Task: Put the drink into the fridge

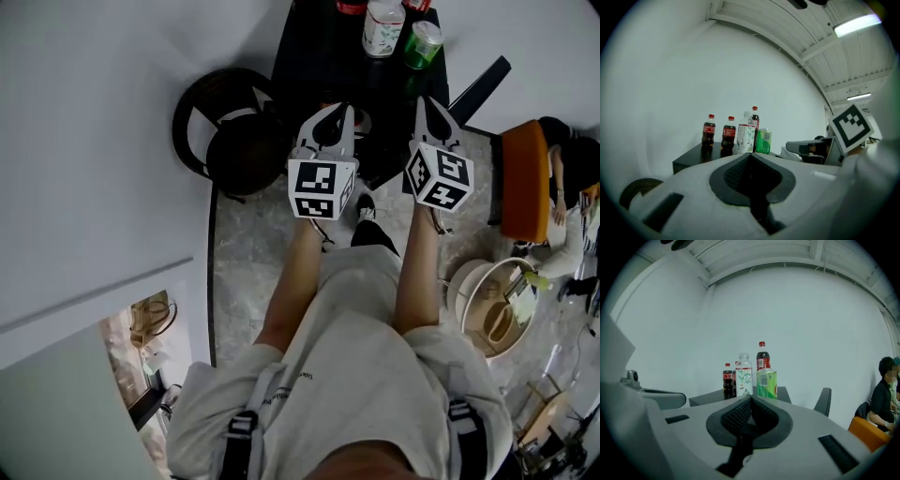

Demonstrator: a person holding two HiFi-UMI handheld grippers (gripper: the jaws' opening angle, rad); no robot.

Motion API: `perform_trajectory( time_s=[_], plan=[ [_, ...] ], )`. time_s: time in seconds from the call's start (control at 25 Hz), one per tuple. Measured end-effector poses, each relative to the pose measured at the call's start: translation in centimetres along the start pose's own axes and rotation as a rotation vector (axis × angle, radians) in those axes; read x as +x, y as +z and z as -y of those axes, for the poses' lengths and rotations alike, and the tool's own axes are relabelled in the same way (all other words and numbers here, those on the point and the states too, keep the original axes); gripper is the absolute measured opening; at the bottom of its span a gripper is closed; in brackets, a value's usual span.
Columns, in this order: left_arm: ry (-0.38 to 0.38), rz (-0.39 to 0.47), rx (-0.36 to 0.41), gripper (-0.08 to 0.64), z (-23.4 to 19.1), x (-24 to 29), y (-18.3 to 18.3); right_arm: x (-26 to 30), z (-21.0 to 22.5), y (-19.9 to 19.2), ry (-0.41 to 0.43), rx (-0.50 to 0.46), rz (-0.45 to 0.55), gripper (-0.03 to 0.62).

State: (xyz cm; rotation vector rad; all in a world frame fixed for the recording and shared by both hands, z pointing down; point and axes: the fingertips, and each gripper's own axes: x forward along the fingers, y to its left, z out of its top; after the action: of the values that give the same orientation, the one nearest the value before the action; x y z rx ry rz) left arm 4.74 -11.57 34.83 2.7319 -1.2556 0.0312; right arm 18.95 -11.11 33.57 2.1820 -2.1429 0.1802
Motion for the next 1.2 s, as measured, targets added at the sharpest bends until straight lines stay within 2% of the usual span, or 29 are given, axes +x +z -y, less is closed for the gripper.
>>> perform_trajectory(
  time_s=[0.28,0.32,0.36,0.4,0.48,0.6,0.72,0.8,0.96,1.2],
  plan=[
    [-0.040,0.010,0.045,0.009,2.5,7.1,3.6,4.4,3.6,3.4,0.162,0.007,-0.060,0.011],
    [-0.042,0.007,0.054,0.009,2.7,8.1,4.0,5.2,3.9,3.5,0.189,0.011,-0.068,0.035],
    [-0.042,0.000,0.065,0.009,2.9,9.0,4.2,6.0,4.1,3.5,0.220,0.014,-0.083,0.120],
    [-0.042,-0.009,0.076,0.009,3.1,9.8,4.3,6.7,4.2,3.2,0.255,0.016,-0.105,0.177],
    [-0.035,-0.021,0.085,0.009,3.1,11.2,4.3,8.0,4.3,2.8,0.331,0.019,-0.135,0.244],
    [-0.014,-0.022,0.081,0.009,2.7,12.8,4.6,9.5,4.3,3.1,0.418,0.007,-0.138,0.286],
    [0.000,-0.025,0.073,0.009,2.6,13.8,4.9,11.0,4.1,2.9,0.469,-0.088,-0.174,0.324],
    [0.004,-0.036,0.077,0.009,2.8,14.3,4.8,11.9,3.9,2.6,0.505,-0.131,-0.190,0.339],
    [0.015,-0.040,0.091,0.009,3.0,15.4,4.5,13.5,3.5,1.5,0.601,-0.140,-0.232,0.342],
    [0.076,-0.037,0.087,0.009,1.5,16.0,4.6,14.9,2.4,0.9,0.657,-0.195,-0.272,0.341]
  ],
)
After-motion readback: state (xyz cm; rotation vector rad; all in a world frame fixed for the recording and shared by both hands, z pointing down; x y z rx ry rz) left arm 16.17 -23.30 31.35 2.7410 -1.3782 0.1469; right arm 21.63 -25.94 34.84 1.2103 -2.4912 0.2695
